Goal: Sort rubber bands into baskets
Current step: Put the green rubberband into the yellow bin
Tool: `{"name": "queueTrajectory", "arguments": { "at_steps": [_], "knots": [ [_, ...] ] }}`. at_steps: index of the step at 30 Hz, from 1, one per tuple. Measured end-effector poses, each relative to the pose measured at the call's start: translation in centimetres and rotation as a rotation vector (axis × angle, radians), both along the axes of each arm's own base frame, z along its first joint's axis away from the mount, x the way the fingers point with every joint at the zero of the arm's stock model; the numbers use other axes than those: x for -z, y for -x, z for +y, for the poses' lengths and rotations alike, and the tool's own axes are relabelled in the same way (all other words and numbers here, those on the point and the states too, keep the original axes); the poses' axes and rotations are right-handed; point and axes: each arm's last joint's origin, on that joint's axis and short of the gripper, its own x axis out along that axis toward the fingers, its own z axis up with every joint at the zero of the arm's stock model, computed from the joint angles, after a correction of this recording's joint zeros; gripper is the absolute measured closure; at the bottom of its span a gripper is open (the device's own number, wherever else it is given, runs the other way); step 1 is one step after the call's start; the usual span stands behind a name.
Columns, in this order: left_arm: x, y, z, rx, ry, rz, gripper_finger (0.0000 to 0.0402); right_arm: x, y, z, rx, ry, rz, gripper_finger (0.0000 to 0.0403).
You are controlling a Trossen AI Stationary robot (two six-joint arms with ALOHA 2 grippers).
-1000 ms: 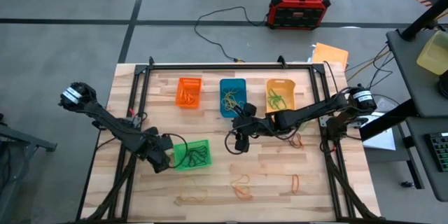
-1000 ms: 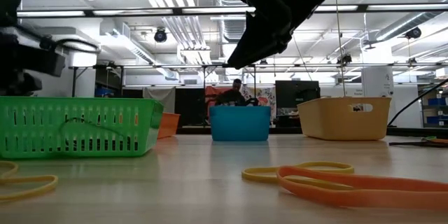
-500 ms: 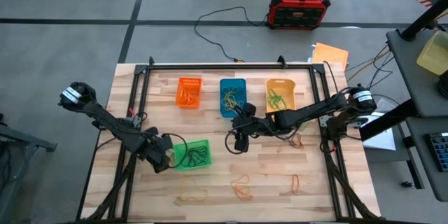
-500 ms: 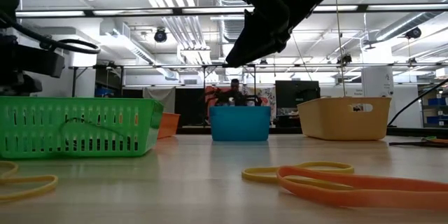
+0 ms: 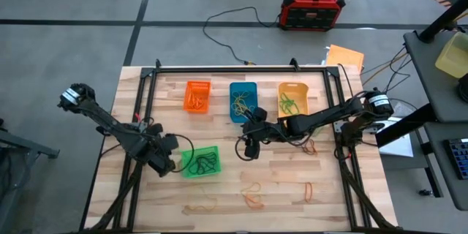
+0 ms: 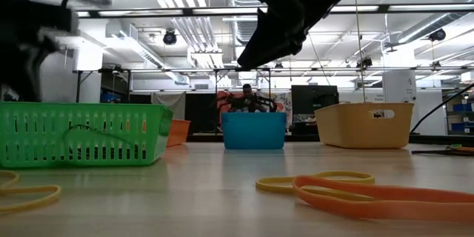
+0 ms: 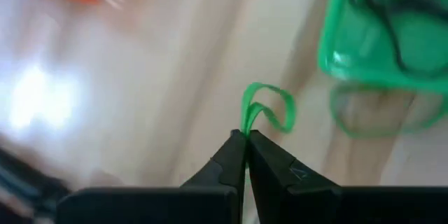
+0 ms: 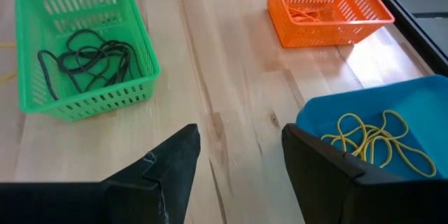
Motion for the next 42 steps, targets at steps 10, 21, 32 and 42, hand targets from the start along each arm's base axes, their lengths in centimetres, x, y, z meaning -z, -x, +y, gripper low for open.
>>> {"name": "queueTrajectory", "arguments": {
  "at_steps": [10, 21, 32, 42],
  "knots": [
    [-7.2, -1.3, 0.3, 0.07, -0.298, -0.331, 0.0401, -0.8, -0.6, 0.1, -0.041, 0.039, -0.086, 0.0204],
    [-10.3, -3.8, -0.5, 0.25, -0.495, -0.498, 0.0402, -2.5, -1.5, 0.4, -0.166, 0.156, -0.265, 0.0204],
    [-9.0, -7.3, 1.6, 0.372, -0.416, -0.517, 0.0402, -2.5, -1.5, 0.5, -0.16, 0.117, -0.27, 0.0204],
    [-6.7, -8.8, 3.0, 0.393, -0.469, -0.651, 0.0401, -2.4, -1.7, -0.5, -0.084, -0.109, -0.313, 0.0204]
  ]
}}
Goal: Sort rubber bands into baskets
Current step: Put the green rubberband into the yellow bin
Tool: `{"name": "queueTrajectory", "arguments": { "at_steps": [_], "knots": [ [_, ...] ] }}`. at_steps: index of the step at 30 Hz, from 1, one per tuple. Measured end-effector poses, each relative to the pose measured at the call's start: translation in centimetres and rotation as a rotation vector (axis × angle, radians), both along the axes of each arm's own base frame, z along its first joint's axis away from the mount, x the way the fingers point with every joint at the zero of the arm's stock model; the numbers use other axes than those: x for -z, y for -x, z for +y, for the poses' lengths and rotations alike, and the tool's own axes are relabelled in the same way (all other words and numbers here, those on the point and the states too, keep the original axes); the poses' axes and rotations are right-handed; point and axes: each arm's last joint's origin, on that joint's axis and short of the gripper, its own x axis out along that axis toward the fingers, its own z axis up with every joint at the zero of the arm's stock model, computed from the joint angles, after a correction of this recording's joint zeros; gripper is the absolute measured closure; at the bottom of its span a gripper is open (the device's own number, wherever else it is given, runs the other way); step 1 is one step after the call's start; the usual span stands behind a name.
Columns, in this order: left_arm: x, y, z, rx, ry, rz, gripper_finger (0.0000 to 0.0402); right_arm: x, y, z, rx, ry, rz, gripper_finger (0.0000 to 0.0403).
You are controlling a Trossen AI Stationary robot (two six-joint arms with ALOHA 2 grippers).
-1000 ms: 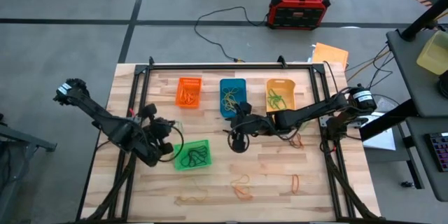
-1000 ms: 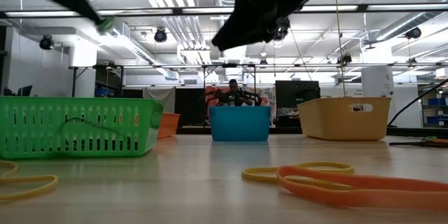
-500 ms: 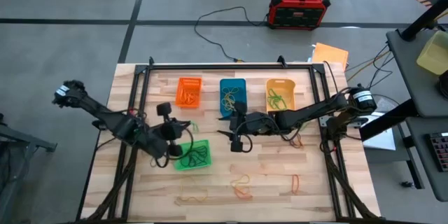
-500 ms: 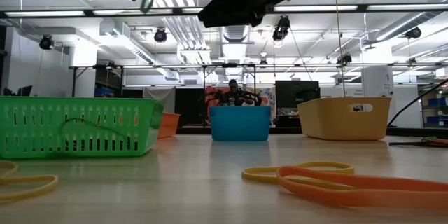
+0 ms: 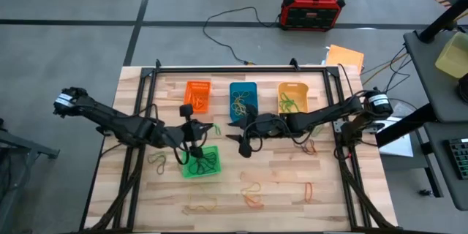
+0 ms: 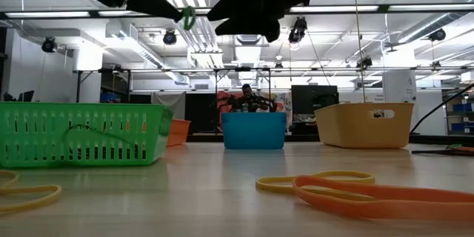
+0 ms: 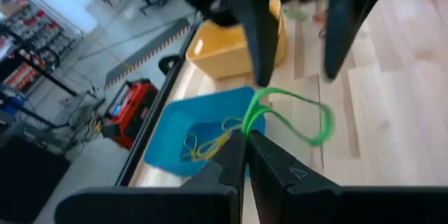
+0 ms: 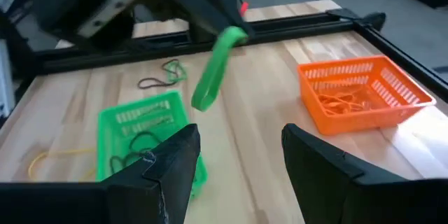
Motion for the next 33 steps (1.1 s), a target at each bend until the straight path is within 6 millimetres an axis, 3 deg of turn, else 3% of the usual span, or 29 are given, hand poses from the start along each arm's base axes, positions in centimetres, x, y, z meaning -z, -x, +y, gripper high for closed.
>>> {"name": "queueTrajectory", "arguments": {
  "at_steps": [17, 25, 33],
  "knots": [
    [-1.2, -0.8, -0.2, 0.056, -0.035, -0.113, 0.0401, -1.2, -0.5, -0.5, 0.007, -0.023, -0.137, 0.0204],
    [0.1, -2.7, -0.2, 0.056, -0.097, -0.087, 0.0401, -1.3, -0.5, -0.4, -0.04, -0.038, -0.141, 0.0204],
    [-0.6, -3.0, -0.3, 0.06, -0.116, -0.092, 0.0401, -1.1, -0.4, -0.4, -0.045, -0.019, -0.122, 0.0205]
  ]
}}
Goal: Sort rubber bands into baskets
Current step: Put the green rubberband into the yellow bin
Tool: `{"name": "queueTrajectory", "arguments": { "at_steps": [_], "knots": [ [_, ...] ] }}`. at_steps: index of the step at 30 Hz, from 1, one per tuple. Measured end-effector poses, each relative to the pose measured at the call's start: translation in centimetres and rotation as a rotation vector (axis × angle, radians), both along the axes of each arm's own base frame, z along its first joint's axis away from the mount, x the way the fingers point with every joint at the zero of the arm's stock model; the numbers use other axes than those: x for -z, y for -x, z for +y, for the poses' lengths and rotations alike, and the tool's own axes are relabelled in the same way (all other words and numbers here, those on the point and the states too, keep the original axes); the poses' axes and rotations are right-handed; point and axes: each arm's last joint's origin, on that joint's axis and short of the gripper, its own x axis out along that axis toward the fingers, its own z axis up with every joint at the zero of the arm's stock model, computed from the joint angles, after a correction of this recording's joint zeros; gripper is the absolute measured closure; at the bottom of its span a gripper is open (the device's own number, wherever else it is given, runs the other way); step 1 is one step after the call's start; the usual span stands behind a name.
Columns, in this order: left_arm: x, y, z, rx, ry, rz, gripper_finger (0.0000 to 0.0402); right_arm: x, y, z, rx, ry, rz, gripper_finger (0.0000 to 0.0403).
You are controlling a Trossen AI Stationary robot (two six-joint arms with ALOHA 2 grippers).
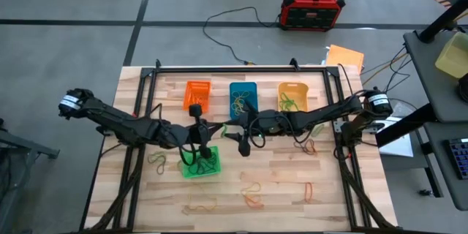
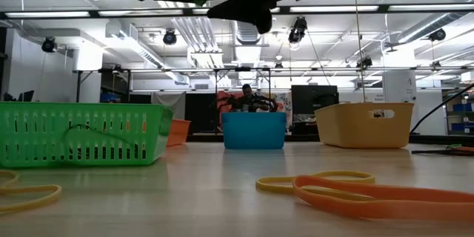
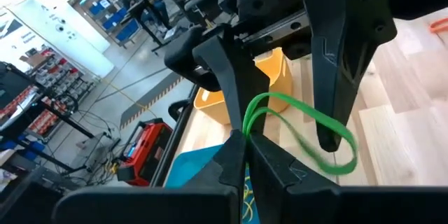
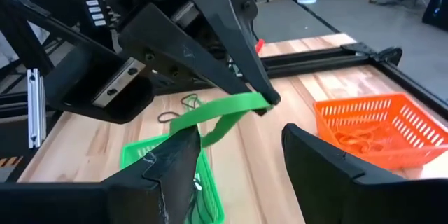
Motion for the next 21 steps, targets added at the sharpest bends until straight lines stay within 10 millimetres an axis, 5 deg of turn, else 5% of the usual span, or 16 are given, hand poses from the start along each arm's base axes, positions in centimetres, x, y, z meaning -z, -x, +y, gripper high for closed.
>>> {"name": "queueTrajectory", "arguments": {
  "at_steps": [7, 14, 21],
  "knots": [
    [0.1, -0.09, -0.09, 0.023, 0.006, 0.007, 0.0401, -0.25, -0.06, 0.0, -0.01, 0.042, -0.023, 0.025],
    [0.05, -0.1, -0.09, 0.02, 0.008, 0.001, 0.0402, -0.21, -0.05, -0.05, -0.009, 0.072, -0.018, 0.0378],
    [0.08, -0.06, -0.01, -0.009, 0.006, 0.003, 0.0378, -0.05, -0.01, -0.07, -0.003, 0.06, -0.001, 0.0394]
  ]
}}
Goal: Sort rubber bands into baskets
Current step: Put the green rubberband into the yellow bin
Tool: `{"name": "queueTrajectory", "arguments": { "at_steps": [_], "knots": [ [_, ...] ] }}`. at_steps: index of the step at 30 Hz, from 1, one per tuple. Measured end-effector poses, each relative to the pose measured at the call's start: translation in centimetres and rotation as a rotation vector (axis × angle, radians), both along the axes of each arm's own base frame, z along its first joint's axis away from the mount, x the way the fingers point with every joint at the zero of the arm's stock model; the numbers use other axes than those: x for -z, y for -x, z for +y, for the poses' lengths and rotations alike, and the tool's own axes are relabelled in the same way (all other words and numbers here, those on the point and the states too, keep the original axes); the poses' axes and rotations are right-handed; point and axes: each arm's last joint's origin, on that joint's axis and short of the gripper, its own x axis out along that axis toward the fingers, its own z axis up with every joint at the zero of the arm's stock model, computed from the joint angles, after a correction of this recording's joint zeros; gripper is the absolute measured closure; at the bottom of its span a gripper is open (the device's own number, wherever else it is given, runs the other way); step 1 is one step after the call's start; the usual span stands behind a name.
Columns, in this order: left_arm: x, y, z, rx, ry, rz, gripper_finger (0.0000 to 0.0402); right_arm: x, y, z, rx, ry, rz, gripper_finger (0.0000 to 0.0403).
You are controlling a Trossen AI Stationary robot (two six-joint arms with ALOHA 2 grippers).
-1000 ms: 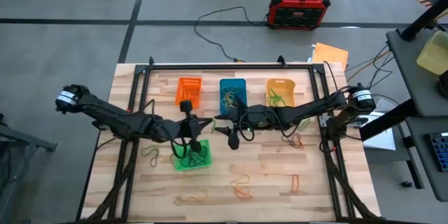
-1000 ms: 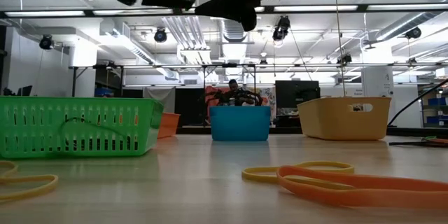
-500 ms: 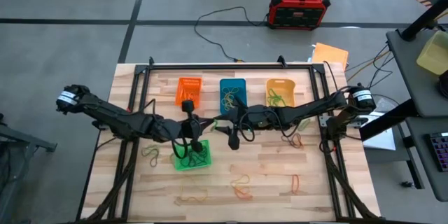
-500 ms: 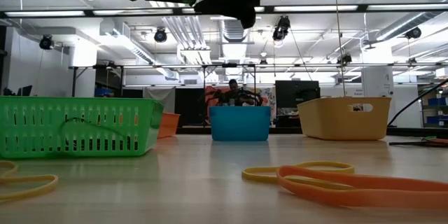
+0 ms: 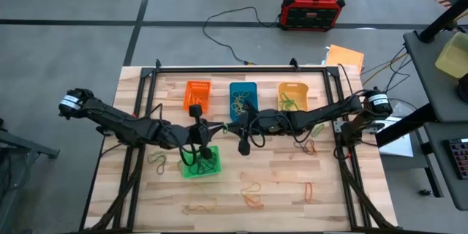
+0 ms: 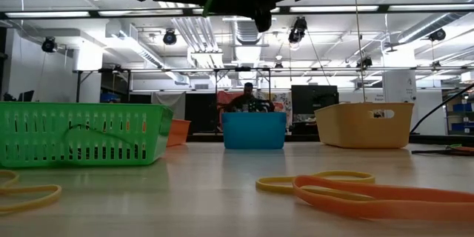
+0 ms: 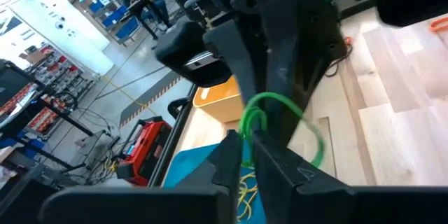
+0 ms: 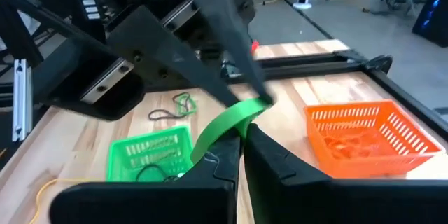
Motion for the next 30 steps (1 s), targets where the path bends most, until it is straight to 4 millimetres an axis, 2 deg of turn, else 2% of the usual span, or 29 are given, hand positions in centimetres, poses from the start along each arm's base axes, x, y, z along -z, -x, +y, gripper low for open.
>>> {"name": "queueTrajectory", "arguments": {
  "at_steps": [8, 14, 19, 24, 27, 30],
  "knots": [
    [0.3, 0.2, 0.1, -0.012, 0.007, 0.029, 0.0285, 0.5, 0.2, -0.4, 0.034, -0.005, 0.058, 0.0394],
    [0.3, 0.5, 0.2, -0.016, 0.011, 0.05, 0.024, 1.0, 1.3, -1.9, 0.238, 0.039, 0.222, 0.0394],
    [0.4, 0.5, 0.2, -0.02, 0.023, 0.049, 0.0231, 1.9, 3.8, -5.3, 0.608, 0.103, 0.553, 0.0394],
    [0.4, 0.5, 0.2, -0.026, 0.05, 0.037, 0.0232, 2.9, 7.5, -9.8, 0.945, -0.007, 0.825, 0.0394],
    [0.4, 0.5, 0.2, -0.028, 0.056, 0.035, 0.0232, 3.6, 9.4, -11.7, 1.082, -0.068, 0.912, 0.0394],
    [0.4, 0.5, 0.2, -0.028, 0.059, 0.032, 0.0232, 4.2, 10.6, -13.1, 1.146, -0.089, 0.971, 0.0394]
  ]
}}
